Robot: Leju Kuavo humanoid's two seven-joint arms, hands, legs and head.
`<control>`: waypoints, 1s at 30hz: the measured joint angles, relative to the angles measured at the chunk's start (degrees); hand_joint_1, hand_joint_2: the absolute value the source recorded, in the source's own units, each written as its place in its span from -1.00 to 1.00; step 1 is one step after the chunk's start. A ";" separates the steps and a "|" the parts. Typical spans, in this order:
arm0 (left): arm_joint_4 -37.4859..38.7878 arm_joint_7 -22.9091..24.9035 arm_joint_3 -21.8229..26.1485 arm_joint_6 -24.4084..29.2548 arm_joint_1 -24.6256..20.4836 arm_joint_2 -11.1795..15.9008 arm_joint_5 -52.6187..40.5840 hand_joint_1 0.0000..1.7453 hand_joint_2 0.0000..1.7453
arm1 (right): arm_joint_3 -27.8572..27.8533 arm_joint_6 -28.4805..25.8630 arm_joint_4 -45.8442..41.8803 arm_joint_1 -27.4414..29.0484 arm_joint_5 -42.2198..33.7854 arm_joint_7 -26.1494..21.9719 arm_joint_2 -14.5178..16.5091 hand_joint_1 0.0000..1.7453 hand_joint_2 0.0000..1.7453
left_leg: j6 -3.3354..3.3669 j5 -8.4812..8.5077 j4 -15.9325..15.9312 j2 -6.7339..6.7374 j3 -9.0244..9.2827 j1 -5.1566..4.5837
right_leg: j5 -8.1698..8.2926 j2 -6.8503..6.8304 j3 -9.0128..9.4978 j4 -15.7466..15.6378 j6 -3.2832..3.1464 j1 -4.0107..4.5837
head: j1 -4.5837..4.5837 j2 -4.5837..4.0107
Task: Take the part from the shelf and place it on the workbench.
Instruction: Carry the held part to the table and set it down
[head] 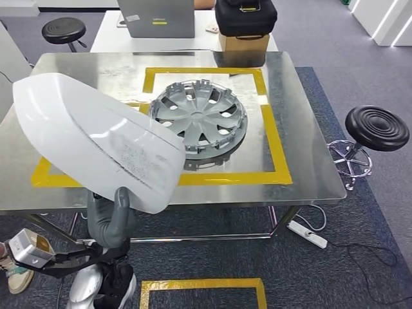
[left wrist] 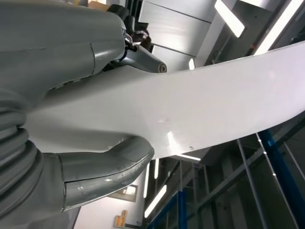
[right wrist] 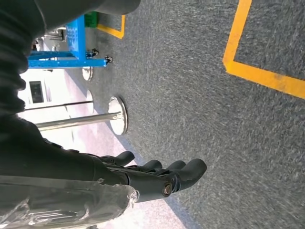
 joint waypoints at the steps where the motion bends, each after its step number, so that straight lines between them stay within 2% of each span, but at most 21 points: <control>1: 0.23 0.56 -0.03 0.44 -0.21 0.00 -0.56 1.00 1.00 | 0.00 0.01 0.00 0.05 0.04 0.01 0.00 -1.00 1.00 | 0.05 -0.01 0.00 -0.01 0.00 -0.04 | -0.57 0.00 -0.92 2.14 0.05 0.01 | 0.02 0.00; 2: 0.66 1.23 -0.11 1.18 -0.61 0.00 -1.45 1.00 1.00 | 0.01 0.01 0.00 0.07 0.12 0.02 0.00 -1.00 1.00 | 0.07 -0.01 0.01 -0.05 0.02 -0.07 | -0.04 0.00 -0.80 2.13 0.05 0.01 | 0.05 0.00; 3: 1.26 1.84 -0.25 2.03 -1.20 0.00 -2.44 1.00 1.00 | 0.01 0.02 0.00 0.04 0.21 0.03 0.00 -1.00 1.00 | 0.07 -0.02 0.01 -0.10 0.06 -0.08 | 1.40 0.00 0.42 -0.12 -0.01 0.00 | 0.05 0.00; 5: 2.73 2.95 -0.70 3.95 -2.88 -0.08 -4.55 1.00 1.00 | 0.09 0.11 0.00 -0.23 0.42 0.09 0.00 -1.00 1.00 | -0.10 -0.06 0.06 -0.20 0.15 -0.19 | 4.67 -0.06 4.61 -8.01 -0.26 0.05 | 0.07 0.00; 6: 3.48 3.31 -1.00 4.64 -3.87 -0.15 -5.30 1.00 1.00 | 0.17 0.19 -0.01 -0.44 0.50 0.13 0.00 -1.00 1.00 | -0.32 -0.07 0.12 -0.22 0.14 -0.29 | 5.61 -0.06 6.25 -11.09 -0.49 0.10 | 0.04 0.00; 7: 4.41 3.69 -1.35 5.33 -4.98 -0.26 -6.06 1.00 1.00 | 0.34 0.30 -0.01 -0.64 0.57 0.20 0.00 -1.00 1.00 | -0.60 -0.06 0.15 -0.22 0.10 -0.38 | 5.98 -0.02 7.17 -12.88 -0.73 0.18 | 0.02 0.00; 10: 8.35 5.02 -2.63 7.53 -9.32 -0.70 -8.89 1.00 1.00 | 1.16 0.96 -0.01 -1.06 0.73 0.67 0.01 -1.00 1.00 | -1.55 0.08 0.09 -0.20 -0.06 -0.26 | 6.27 0.09 7.31 -13.55 -1.70 0.32 | -0.02 0.00; 12: 11.32 5.61 -3.59 9.49 -12.91 -1.07 -11.39 1.00 1.00 | 1.88 1.48 -0.02 -1.54 0.76 1.15 0.03 -1.00 1.00 | -2.21 -1.24 1.98 -0.12 -0.97 -0.16 | 6.59 0.02 7.35 -13.80 -2.32 0.09 | -0.13 0.00; 13: 12.75 5.77 -3.97 10.54 -14.58 -1.20 -12.58 1.00 1.00 | 2.25 1.70 -0.01 -1.83 0.76 1.30 0.07 -1.00 1.00 | -2.50 -2.72 4.58 -0.07 -2.17 -0.10 | 6.67 -0.02 7.36 -13.85 -2.50 -0.03 | -0.20 0.00; 15: 15.59 6.02 -4.51 12.98 -17.16 -1.35 -15.14 1.00 1.00 | 2.92 2.02 -0.01 -2.26 0.77 1.49 0.14 -1.00 1.00 | -2.90 -6.02 11.80 -0.05 -5.68 0.02 | 6.70 -0.02 7.30 -13.85 -2.64 -0.13 | -0.31 0.00; 16: 17.02 6.22 -4.68 14.68 -18.26 -1.37 -16.84 1.00 1.00 | 3.25 2.22 -0.01 -2.36 0.77 1.60 0.17 -1.00 1.00 | -3.01 -6.77 14.57 -0.04 -7.12 0.06 | 6.71 -0.01 7.28 -13.85 -2.65 -0.16 | -0.32 0.00; 17: 18.64 6.50 -4.83 16.85 -19.50 -1.40 -18.93 1.00 1.00 | 3.65 2.43 -0.01 -2.45 0.77 1.80 0.17 -1.00 1.00 | -3.05 -6.40 15.47 -0.04 -7.70 0.11 | 6.71 0.00 7.27 -13.84 -2.64 -0.18 | -0.34 0.00; 18: 20.37 6.85 -4.93 19.32 -20.95 -1.45 -21.26 1.00 1.00 | 4.14 2.65 -0.01 -2.55 0.76 2.03 0.19 -1.00 1.00 | -3.04 -5.03 14.31 -0.03 -7.28 0.17 | 6.72 0.01 7.28 -13.83 -2.60 -0.21 | -0.34 0.00; 20: 23.75 7.48 -4.99 23.84 -24.20 -1.63 -25.44 1.00 1.00 | 5.15 3.04 -0.01 -2.92 0.76 2.46 0.26 -1.00 1.00 | -2.98 -1.08 7.77 0.04 -4.19 0.30 | 6.73 0.06 7.27 -13.81 -2.30 -0.22 | -0.35 0.00; 22: 26.55 7.86 -4.98 26.43 -27.02 -1.91 -27.81 1.00 1.00 | 5.91 3.30 -0.01 -3.36 0.77 2.70 0.31 -1.00 1.00 | -2.60 0.67 1.97 -0.01 -1.55 0.35 | 6.72 0.14 6.99 -13.62 -1.64 -0.02 | -0.37 0.00; 23: 27.75 8.08 -4.97 27.57 -27.98 -2.00 -28.96 1.00 1.00 | 6.22 3.38 -0.01 -3.51 0.77 2.80 0.31 -1.00 1.00 | -2.28 0.70 0.77 -0.07 -1.10 0.30 | 6.75 0.16 6.85 -13.62 -1.28 0.07 | -0.38 0.00; 25: 29.86 8.82 -4.95 30.89 -29.17 -2.09 -32.50 1.00 1.00 | 6.78 3.51 -0.01 -3.64 0.77 2.97 0.31 -1.00 1.00 | -1.45 0.67 0.41 -0.17 -1.15 0.22 | 6.88 0.15 6.71 -13.84 -0.64 0.00 | -0.32 0.00; 27: 32.11 10.06 -4.93 35.28 -30.63 -2.09 -37.50 1.00 1.00 | 7.24 3.70 -0.01 -3.74 0.77 3.16 0.31 -1.00 1.00 | -0.82 0.83 0.28 -0.18 -1.17 0.32 | 5.81 0.07 5.90 -12.43 -0.15 -0.12 | -0.17 0.00; 28: 33.85 10.96 -4.92 37.43 -31.96 -2.07 -40.41 1.00 1.00 | 7.57 3.87 -0.01 -3.85 0.77 3.29 0.31 -1.00 1.00 | -0.56 0.90 0.22 -0.18 -1.17 0.40 | 4.46 0.03 4.68 -9.96 0.00 -0.14 | -0.07 0.00; 30: 38.53 13.57 -4.80 41.26 -35.16 -1.86 -47.49 1.00 1.00 | 8.40 4.33 0.00 -4.17 0.78 3.60 0.31 -1.00 1.00 | -0.23 0.90 0.23 -0.19 -1.19 0.30 | 1.29 -0.03 1.04 -2.50 0.15 -0.11 | 0.21 0.00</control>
